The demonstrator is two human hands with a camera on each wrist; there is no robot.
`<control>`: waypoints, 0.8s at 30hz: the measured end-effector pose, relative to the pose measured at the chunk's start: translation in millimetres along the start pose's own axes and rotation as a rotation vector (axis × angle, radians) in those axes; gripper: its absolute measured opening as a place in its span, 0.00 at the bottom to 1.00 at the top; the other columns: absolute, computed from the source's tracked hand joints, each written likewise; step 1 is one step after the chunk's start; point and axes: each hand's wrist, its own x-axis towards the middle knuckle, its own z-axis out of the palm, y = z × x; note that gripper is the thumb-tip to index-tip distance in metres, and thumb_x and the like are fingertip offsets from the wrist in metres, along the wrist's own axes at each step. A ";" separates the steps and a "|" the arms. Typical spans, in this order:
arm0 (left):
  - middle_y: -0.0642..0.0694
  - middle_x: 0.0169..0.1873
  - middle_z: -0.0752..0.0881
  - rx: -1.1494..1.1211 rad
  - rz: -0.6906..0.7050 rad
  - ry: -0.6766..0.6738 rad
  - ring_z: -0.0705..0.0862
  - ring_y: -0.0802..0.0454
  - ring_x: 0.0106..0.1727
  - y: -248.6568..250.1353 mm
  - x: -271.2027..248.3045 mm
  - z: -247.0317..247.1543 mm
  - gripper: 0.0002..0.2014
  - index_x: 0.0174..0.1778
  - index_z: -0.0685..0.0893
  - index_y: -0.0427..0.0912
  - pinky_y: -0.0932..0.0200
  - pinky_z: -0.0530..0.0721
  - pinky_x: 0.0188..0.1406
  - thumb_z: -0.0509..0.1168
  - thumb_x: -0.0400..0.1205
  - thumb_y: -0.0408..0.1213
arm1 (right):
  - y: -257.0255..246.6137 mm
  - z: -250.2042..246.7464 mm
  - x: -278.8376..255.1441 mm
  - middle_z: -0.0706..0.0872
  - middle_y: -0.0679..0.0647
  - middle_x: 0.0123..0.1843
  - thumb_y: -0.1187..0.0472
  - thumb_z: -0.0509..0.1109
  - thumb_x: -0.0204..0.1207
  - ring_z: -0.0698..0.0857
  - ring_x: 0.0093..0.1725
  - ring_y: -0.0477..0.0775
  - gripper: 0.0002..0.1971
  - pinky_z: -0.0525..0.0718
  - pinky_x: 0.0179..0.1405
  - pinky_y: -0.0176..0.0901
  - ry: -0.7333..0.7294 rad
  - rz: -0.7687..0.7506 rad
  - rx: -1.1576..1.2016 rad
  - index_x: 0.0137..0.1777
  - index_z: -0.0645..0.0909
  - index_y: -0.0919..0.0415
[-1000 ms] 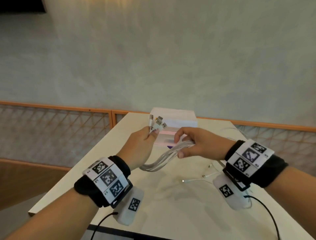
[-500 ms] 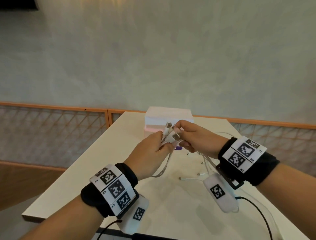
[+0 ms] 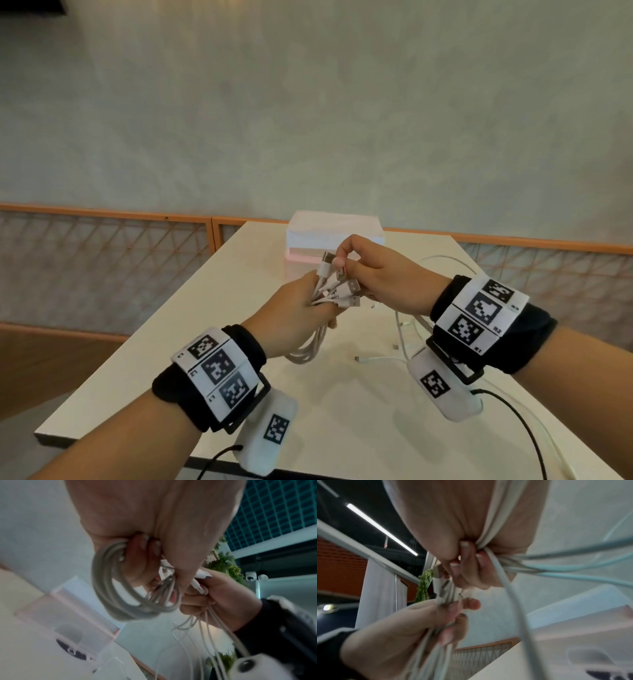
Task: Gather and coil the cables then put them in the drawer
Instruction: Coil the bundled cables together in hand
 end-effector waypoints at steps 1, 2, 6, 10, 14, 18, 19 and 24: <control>0.54 0.32 0.86 -0.053 -0.012 -0.030 0.82 0.65 0.31 0.5 -1.7 1.1 0.03 0.45 0.80 0.47 0.66 0.77 0.37 0.62 0.83 0.40 | 1.1 -1.3 0.3 0.77 0.58 0.30 0.55 0.58 0.83 0.68 0.22 0.45 0.08 0.68 0.21 0.29 -0.002 -0.027 -0.053 0.48 0.71 0.59; 0.53 0.29 0.85 -0.112 -0.032 -0.053 0.79 0.67 0.26 0.8 -3.5 2.4 0.07 0.41 0.81 0.45 0.70 0.74 0.32 0.61 0.84 0.39 | 2.4 -2.9 0.5 0.78 0.59 0.30 0.53 0.60 0.82 0.69 0.24 0.48 0.09 0.68 0.23 0.31 -0.003 -0.051 -0.096 0.47 0.72 0.59; 0.57 0.20 0.76 -0.339 -0.117 -0.071 0.70 0.64 0.17 3.5 -11.2 5.0 0.12 0.37 0.76 0.40 0.76 0.65 0.18 0.56 0.87 0.35 | 10.3 -12.5 -2.7 0.75 0.52 0.25 0.54 0.68 0.77 0.67 0.24 0.46 0.11 0.67 0.25 0.34 -0.036 -0.080 -0.093 0.49 0.74 0.61; 0.56 0.18 0.67 -0.427 -0.157 -0.006 0.60 0.58 0.21 -4.3 -11.1 -0.8 0.16 0.31 0.73 0.44 0.66 0.59 0.19 0.55 0.87 0.39 | 19.5 -24.8 -10.4 0.75 0.44 0.28 0.54 0.69 0.76 0.71 0.28 0.41 0.10 0.69 0.27 0.29 -0.078 -0.093 -0.335 0.45 0.77 0.60; 0.53 0.19 0.63 -0.482 -0.170 0.038 0.56 0.51 0.28 -10.1 -7.2 -4.9 0.18 0.30 0.72 0.46 0.54 0.54 0.29 0.56 0.85 0.46 | 31.2 -31.4 -15.8 0.72 0.43 0.29 0.52 0.59 0.82 0.74 0.34 0.52 0.14 0.68 0.31 0.37 -0.009 -0.144 -0.716 0.46 0.74 0.64; 0.54 0.19 0.63 -0.481 -0.161 0.016 0.56 0.50 0.29 -12.1 -7.3 -4.4 0.20 0.26 0.71 0.48 0.54 0.54 0.31 0.57 0.79 0.58 | 35.3 -34.8 -18.0 0.79 0.50 0.32 0.42 0.53 0.80 0.77 0.36 0.59 0.21 0.72 0.35 0.47 0.045 -0.185 -0.773 0.47 0.73 0.61; 0.54 0.18 0.63 -0.481 -0.164 0.007 0.56 0.51 0.29 -12.6 -7.7 -4.5 0.21 0.26 0.71 0.49 0.53 0.54 0.32 0.57 0.79 0.58 | 35.0 -36.0 -18.1 0.82 0.54 0.35 0.40 0.50 0.78 0.79 0.37 0.61 0.23 0.73 0.36 0.49 0.052 -0.201 -0.814 0.48 0.74 0.61; 0.54 0.18 0.63 -0.442 -0.190 -0.052 0.57 0.52 0.27 -12.7 -9.8 -8.6 0.24 0.24 0.72 0.51 0.50 0.51 0.34 0.53 0.82 0.60 | 37.4 -39.7 -21.5 0.85 0.54 0.32 0.45 0.51 0.80 0.80 0.25 0.64 0.20 0.74 0.22 0.46 0.086 -0.354 -1.170 0.46 0.76 0.61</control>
